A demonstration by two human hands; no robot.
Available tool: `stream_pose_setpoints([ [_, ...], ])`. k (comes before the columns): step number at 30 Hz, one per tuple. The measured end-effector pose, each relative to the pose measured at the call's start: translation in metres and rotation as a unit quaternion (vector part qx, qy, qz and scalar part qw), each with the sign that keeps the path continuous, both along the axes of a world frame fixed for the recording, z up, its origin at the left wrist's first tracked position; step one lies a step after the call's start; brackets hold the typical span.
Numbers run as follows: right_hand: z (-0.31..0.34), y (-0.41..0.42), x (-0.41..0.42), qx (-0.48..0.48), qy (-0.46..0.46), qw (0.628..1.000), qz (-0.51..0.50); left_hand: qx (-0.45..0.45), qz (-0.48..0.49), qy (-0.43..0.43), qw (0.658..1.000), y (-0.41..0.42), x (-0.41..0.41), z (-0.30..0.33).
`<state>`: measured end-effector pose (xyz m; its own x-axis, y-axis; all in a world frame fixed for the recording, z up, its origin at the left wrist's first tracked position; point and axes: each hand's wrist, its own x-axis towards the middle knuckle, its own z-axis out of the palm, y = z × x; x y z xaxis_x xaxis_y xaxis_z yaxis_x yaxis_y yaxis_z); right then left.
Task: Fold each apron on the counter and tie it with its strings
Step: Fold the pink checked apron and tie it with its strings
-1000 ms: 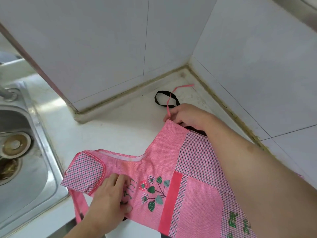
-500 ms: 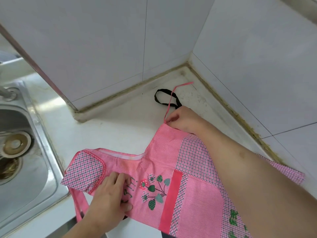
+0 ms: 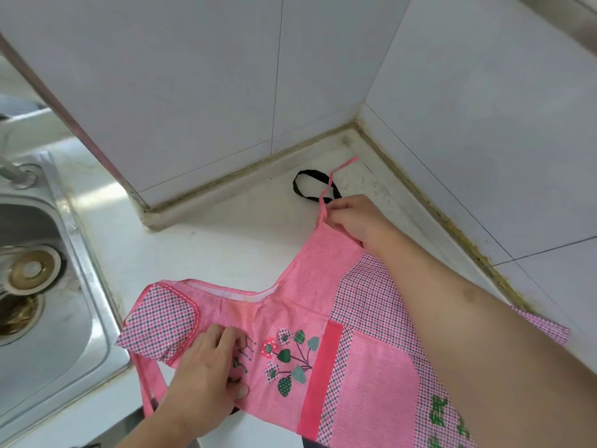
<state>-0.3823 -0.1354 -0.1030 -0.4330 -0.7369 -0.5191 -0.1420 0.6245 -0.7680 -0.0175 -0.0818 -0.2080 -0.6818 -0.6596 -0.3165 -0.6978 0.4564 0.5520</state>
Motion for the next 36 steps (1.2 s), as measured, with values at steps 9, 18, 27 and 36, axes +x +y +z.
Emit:
stream_pose_setpoints([
  [9, 0.042, -0.028, -0.025, -0.017, 0.006, 0.984, -0.179, 0.010, -0.012, 0.003, 1.000, -0.004, 0.000, 0.002],
  [18, 0.062, 0.013, -0.009, -0.188, -0.080, 0.939, -0.276, 0.009, -0.013, -0.005, 1.000, -0.003, 0.001, 0.001],
  [27, -0.023, 0.224, 0.166, 0.173, 0.217, 0.919, 0.282, -0.008, -0.011, -0.003, 1.000, -0.007, 0.002, 0.014],
  [36, -0.061, 0.299, 0.190, 0.043, 0.403, 0.892, 0.202, -0.084, 0.082, -0.096, 0.988, -0.042, 0.035, 0.029],
])
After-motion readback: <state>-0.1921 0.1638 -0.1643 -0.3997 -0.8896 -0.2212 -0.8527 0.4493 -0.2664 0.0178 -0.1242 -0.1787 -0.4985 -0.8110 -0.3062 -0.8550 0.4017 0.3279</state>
